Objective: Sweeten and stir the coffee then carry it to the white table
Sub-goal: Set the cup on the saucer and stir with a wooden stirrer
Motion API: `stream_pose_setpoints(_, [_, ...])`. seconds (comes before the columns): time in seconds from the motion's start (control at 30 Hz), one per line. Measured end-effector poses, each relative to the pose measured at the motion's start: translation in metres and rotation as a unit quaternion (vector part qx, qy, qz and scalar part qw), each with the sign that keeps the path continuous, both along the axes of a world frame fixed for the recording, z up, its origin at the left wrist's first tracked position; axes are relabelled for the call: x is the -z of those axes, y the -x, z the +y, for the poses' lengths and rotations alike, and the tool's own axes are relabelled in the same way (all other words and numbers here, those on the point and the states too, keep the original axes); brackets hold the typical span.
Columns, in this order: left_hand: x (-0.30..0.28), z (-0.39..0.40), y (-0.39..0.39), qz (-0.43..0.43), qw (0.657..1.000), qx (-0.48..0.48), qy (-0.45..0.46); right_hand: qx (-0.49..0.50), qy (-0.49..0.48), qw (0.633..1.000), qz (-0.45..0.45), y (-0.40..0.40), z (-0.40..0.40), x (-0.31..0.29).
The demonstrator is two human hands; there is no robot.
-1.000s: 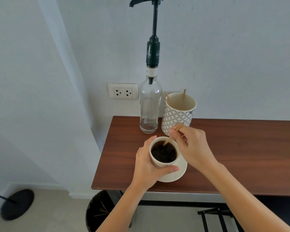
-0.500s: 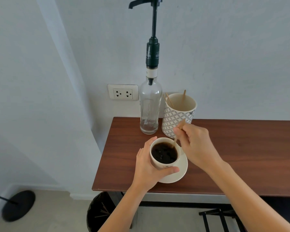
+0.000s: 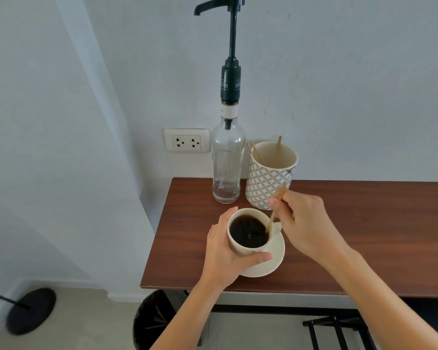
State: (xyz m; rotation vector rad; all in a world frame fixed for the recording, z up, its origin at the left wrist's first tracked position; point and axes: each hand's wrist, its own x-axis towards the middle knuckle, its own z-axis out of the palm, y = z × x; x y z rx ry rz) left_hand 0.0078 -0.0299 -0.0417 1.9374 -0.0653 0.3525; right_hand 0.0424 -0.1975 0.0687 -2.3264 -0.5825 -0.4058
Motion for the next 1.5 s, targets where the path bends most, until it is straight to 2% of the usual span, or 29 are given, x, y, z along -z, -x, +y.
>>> stream_pose_setpoints(0.1, [0.002,0.001,-0.001,-0.003,1.000,0.005,0.001,-0.042,-0.021,0.997,0.061,0.018,0.008,0.000])
stream_pose_setpoints(0.2, [0.000,0.001,-0.001,-0.007,1.000,0.002,-0.001,-0.059,-0.068,0.995,0.044,0.020,0.030,0.003])
stream_pose_setpoints(0.27, [-0.001,0.000,0.000,-0.009,1.000,0.003,-0.003,-0.041,-0.079,0.996,0.009,0.009,0.033,0.004])
stream_pose_setpoints(0.37, [-0.002,0.001,0.001,-0.010,1.000,0.000,-0.002,0.013,-0.036,0.999,-0.025,-0.005,0.016,0.003])
stream_pose_setpoints(0.47, [-0.002,0.001,0.001,-0.006,1.000,-0.001,0.001,0.042,-0.023,0.999,0.013,-0.001,0.001,0.007])
stream_pose_setpoints(0.57, [0.000,0.001,0.000,-0.004,1.000,0.006,0.009,0.027,-0.084,0.993,0.083,0.006,0.012,0.015])
stream_pose_setpoints(0.73, [-0.002,0.000,0.001,-0.005,1.000,0.001,0.004,0.085,-0.076,0.993,0.027,-0.003,0.006,0.010])
stream_pose_setpoints(0.87, [0.001,0.001,0.000,0.001,1.000,0.005,0.007,0.055,-0.096,0.988,0.104,0.003,0.011,0.015])
stream_pose_setpoints(1.0, [0.001,0.001,0.001,0.003,1.000,0.003,0.003,0.090,-0.099,0.988,0.076,-0.003,0.005,0.015])
stream_pose_setpoints(1.13, [0.000,0.002,0.001,0.005,1.000,0.006,0.008,0.065,-0.105,0.985,0.122,-0.002,0.007,0.016])
stream_pose_setpoints(1.5, [-0.001,0.000,0.000,-0.001,1.000,0.007,0.008,0.085,-0.095,0.988,0.088,-0.005,0.006,0.015])
